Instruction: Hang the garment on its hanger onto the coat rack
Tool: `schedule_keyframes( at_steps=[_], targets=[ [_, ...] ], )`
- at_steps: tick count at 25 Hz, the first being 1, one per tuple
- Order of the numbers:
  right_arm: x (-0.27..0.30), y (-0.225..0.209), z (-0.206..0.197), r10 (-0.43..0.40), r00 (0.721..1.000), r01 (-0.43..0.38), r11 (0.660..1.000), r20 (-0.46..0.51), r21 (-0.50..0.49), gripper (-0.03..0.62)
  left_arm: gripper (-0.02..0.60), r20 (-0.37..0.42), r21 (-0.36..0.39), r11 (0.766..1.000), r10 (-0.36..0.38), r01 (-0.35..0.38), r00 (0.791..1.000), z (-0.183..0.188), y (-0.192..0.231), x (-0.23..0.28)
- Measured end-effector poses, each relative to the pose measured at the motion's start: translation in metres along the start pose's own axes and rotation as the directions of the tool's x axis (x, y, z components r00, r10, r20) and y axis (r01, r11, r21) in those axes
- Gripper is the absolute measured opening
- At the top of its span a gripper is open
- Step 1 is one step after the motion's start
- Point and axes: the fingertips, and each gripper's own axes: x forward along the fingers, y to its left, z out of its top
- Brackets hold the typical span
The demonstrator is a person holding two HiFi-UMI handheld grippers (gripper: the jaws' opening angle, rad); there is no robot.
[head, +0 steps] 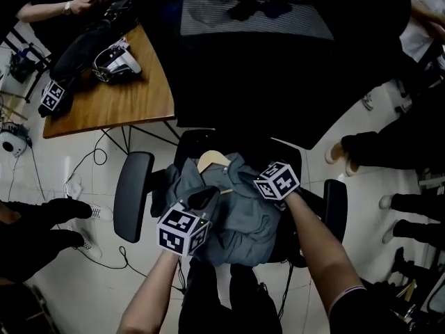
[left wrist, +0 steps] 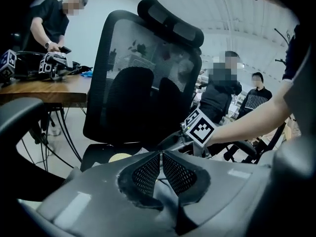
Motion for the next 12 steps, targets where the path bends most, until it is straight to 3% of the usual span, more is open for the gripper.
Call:
schedule_keyframes(
  at_steps=[12],
  targets=[
    [0.066, -0.018, -0.02, 0.089, 0.973, -0.125, 0.979, -0.214, -0.163, 0.226, 0.005, 0.012, -0.064, 0.998, 0.006, -0.005, 1.0, -0.021, 0.012, 0.006]
  ],
)
